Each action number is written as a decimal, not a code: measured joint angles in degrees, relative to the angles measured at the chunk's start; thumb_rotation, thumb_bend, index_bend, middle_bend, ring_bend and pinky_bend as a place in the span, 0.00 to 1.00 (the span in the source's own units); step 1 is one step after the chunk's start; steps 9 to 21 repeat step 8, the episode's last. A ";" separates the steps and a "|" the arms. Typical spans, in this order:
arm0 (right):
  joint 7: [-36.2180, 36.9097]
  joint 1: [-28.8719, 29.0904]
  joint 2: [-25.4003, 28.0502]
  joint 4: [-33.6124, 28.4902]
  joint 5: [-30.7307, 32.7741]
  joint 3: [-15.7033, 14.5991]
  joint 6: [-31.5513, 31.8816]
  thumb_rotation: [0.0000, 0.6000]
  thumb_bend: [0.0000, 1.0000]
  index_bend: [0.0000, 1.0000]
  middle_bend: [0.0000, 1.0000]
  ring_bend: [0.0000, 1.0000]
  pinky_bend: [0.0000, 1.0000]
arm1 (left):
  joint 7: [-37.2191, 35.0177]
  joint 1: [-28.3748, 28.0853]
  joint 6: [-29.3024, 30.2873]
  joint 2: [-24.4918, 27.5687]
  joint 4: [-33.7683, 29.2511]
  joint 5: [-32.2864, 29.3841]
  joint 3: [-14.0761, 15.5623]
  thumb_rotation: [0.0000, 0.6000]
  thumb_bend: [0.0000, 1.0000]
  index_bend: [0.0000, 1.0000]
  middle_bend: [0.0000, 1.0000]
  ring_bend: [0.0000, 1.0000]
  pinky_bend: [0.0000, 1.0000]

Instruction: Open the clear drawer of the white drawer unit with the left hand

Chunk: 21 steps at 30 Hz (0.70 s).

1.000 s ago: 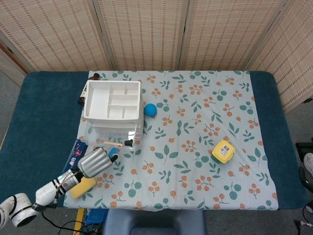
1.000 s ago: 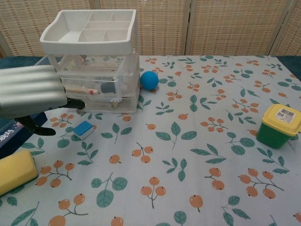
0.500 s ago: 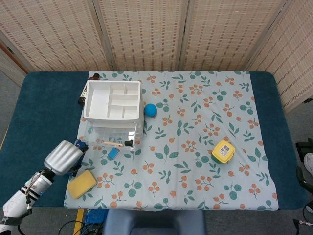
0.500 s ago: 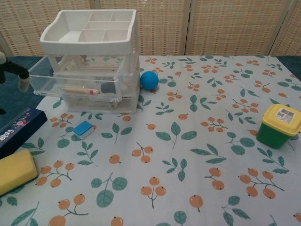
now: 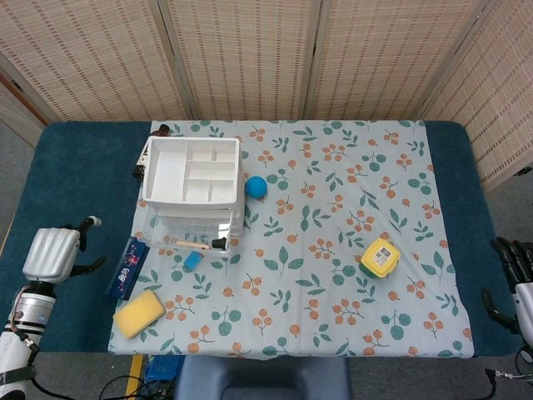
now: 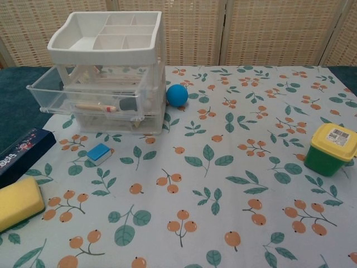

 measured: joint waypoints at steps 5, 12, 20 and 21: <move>0.17 1.04 -0.49 0.21 -0.77 -0.65 -1.67 1.00 0.49 0.00 0.05 0.00 0.00 | -1.05 2.79 2.90 -1.52 1.15 -0.79 0.25 1.00 0.18 0.29 0.59 0.51 0.61; 0.35 1.51 -0.99 0.39 -0.96 -1.02 -2.60 1.00 0.49 0.00 0.05 0.00 0.00 | -0.73 3.81 4.80 -2.52 2.43 0.39 0.71 1.00 0.18 0.29 0.59 0.51 0.61; 0.35 1.51 -0.99 0.39 -0.96 -1.02 -2.60 1.00 0.49 0.00 0.05 0.00 0.00 | -0.73 3.81 4.80 -2.52 2.43 0.39 0.71 1.00 0.18 0.29 0.59 0.51 0.61; 0.35 1.51 -0.99 0.39 -0.96 -1.02 -2.60 1.00 0.49 0.00 0.05 0.00 0.00 | -0.73 3.81 4.80 -2.52 2.43 0.39 0.71 1.00 0.18 0.29 0.59 0.51 0.61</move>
